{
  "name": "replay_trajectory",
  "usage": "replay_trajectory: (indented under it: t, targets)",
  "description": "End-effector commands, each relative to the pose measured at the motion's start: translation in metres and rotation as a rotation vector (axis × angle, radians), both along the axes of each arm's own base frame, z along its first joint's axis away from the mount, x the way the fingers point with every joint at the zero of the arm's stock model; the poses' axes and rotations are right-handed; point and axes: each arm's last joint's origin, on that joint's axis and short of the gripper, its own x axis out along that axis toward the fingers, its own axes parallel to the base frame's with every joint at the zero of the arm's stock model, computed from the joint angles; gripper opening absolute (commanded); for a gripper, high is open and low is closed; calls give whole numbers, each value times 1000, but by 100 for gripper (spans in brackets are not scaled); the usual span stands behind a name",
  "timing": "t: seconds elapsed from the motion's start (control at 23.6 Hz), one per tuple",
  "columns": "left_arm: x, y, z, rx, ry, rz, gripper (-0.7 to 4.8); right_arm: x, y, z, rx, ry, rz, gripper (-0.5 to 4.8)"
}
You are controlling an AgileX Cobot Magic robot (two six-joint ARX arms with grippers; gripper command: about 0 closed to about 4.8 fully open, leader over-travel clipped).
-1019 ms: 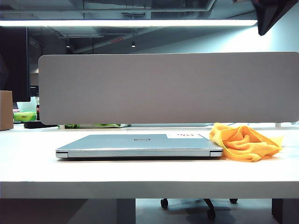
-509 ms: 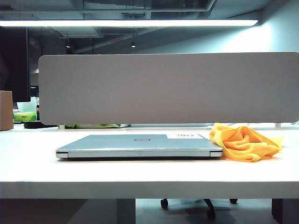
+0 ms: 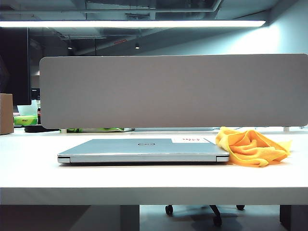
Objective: Pick up the rag and use it to wipe the water off the lid of the laptop on the table.
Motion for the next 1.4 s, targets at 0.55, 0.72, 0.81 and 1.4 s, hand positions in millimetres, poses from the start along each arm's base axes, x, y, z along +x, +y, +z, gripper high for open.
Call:
replay_trajectory:
  t: [0.55,0.72,0.81,1.4]
  targets:
    - [18,4,-39,88,-62,140,21,-8,4,-37,42,153,156,-1]
    - [25,6,-64,95,8,218,21,-4,9,-62,42,221,264,0]
    - [29,6,-76,97,26,232,21,-2,10,-74,40,258,282,0]
    - [33,6,-96,125,63,225,21,21,15,-102,18,414,247,199]
